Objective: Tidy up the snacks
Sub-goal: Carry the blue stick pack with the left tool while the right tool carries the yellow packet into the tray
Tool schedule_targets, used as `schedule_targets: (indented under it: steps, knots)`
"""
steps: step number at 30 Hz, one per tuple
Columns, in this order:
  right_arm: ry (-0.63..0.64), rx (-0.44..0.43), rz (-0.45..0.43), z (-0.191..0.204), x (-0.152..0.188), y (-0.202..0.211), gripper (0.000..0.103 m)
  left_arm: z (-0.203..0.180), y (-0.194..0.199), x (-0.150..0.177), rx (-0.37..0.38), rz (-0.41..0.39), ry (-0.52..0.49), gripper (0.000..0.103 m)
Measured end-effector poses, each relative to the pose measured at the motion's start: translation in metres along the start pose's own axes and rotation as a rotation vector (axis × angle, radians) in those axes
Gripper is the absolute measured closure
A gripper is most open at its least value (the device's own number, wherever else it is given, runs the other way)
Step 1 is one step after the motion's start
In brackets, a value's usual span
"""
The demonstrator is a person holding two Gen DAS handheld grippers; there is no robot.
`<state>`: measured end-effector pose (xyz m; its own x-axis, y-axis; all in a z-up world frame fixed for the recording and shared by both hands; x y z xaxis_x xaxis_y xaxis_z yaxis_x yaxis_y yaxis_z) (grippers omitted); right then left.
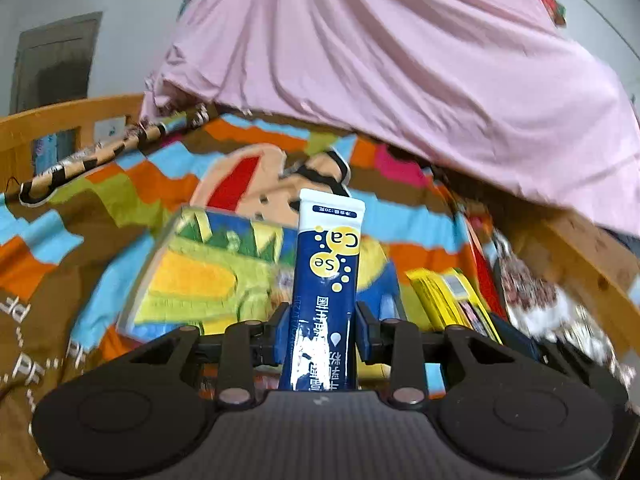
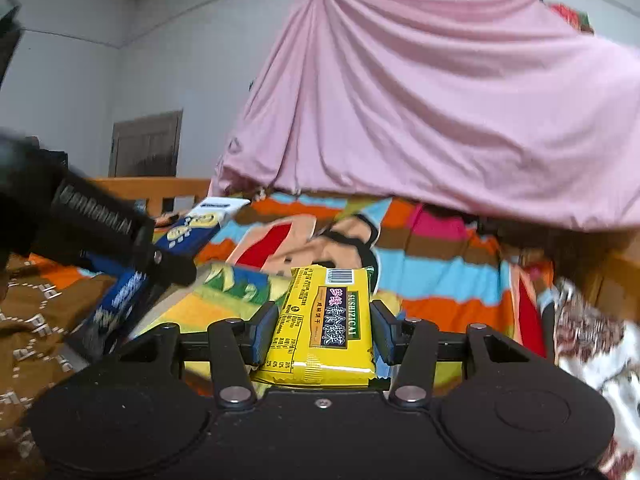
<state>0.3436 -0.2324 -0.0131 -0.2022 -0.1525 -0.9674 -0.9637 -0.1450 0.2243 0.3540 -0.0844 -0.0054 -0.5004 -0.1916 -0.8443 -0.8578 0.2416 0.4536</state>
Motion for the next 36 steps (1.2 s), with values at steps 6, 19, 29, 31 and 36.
schedule_targets:
  steps: [6, 19, 29, 31, 36]
  knots:
    - [-0.016, 0.049, -0.041, -0.002, -0.002, -0.048, 0.051, 0.028, -0.033, -0.027, -0.065, -0.110, 0.028, 0.067]
    - [-0.092, 0.010, 0.113, 0.006, 0.044, -0.141, 0.051, 0.074, -0.137, -0.013, -0.150, -0.045, 0.062, 0.067]
    - [-0.115, -0.044, 0.280, 0.012, 0.070, -0.160, 0.051, 0.090, -0.172, 0.008, -0.189, 0.049, 0.106, 0.067]
    - [-0.127, -0.053, 0.308, 0.012, 0.076, -0.164, 0.051, 0.089, -0.176, 0.013, -0.196, 0.073, 0.101, 0.067]
    - [-0.156, -0.070, 0.353, 0.010, 0.086, -0.170, 0.050, 0.088, -0.185, 0.021, -0.217, 0.112, 0.092, 0.066]
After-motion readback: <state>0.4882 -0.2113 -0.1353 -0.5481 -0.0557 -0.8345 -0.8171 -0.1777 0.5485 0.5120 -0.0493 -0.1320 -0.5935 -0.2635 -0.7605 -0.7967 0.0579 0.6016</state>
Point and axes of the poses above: each gripper's, at about its wrist camera, not at the fingertips, and y roughly against the way its jaws point, z to its left, x to its underside, the point moved 9 cm from there along -y, roughly the way its jaws point, and after that the axes turned 4 degrees about x, right-handed, at the moved point
